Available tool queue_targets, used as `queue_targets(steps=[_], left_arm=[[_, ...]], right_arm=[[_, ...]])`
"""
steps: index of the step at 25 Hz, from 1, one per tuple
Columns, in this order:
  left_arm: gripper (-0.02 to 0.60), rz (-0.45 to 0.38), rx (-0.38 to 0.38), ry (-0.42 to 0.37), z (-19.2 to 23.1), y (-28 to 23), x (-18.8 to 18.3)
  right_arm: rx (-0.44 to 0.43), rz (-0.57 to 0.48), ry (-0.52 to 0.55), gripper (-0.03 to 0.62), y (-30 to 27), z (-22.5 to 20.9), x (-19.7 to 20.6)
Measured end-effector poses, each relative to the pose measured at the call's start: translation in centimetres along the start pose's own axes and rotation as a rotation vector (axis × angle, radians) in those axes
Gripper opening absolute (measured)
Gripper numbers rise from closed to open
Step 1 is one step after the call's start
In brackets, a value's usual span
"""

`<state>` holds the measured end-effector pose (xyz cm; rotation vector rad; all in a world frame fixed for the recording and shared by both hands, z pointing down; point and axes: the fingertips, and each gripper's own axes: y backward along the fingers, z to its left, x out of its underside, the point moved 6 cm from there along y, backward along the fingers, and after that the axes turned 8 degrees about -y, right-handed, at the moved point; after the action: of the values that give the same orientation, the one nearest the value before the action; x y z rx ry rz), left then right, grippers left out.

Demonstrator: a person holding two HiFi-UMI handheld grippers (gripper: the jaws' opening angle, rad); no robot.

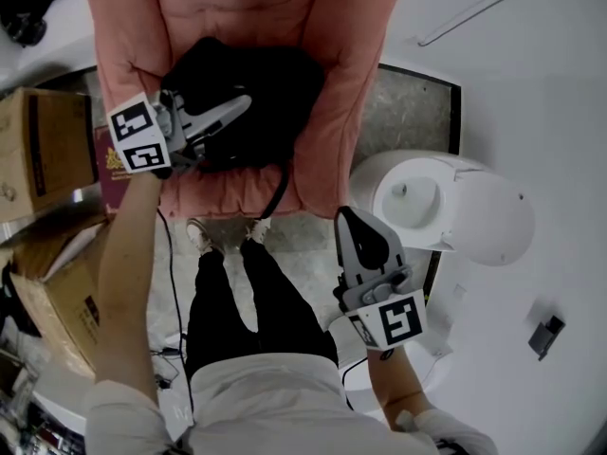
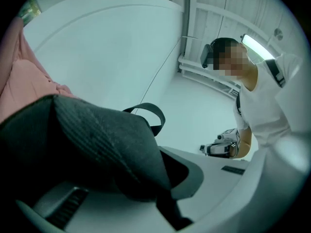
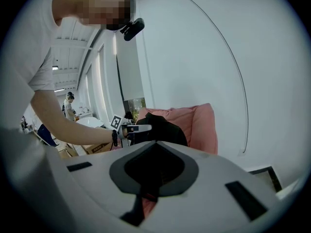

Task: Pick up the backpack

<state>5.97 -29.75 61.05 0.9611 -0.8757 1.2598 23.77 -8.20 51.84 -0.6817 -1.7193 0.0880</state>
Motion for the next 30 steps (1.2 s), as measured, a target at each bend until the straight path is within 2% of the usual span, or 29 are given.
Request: queue_targets(steps=[8, 12, 16, 22, 27, 30], left_arm=[[0.017, 0.039, -0.031, -0.085, -4.3, 0.7, -1.9], [0.017, 0.019, -0.02, -0.054, -7.8, 1.3, -2.1], [0.017, 0.0, -0.041, -0.044, -11.8, 1.9, -1.0], [0.017, 0.03, -0.133, -0.051, -14.2, 1.7, -0.3], [0.017, -0.031, -0.152, -0.083, -15.1, 1.0, -0.6], [0.017, -0.108, -0.166, -0.009, -15.6, 0.8, -1.4]], right_arm=[[-0.029, -0.047, -0.01, 0.021, 0.0, 1.4, 0.0], [-0.037, -0.074, -0.02, 0.021, 0.2, 2.5, -0.1], [-0.032, -0.086, -0.026, 0.021, 0.8, 3.1, 0.1], [-0.022, -0.069, -0.022, 0.021, 1.5, 3.7, 1.3], [-0.033, -0.049, -0.01, 0.021, 1.7, 4.0, 2.2], [-0.033, -0.039, 0.002, 0.021, 2.1, 4.1, 2.4]])
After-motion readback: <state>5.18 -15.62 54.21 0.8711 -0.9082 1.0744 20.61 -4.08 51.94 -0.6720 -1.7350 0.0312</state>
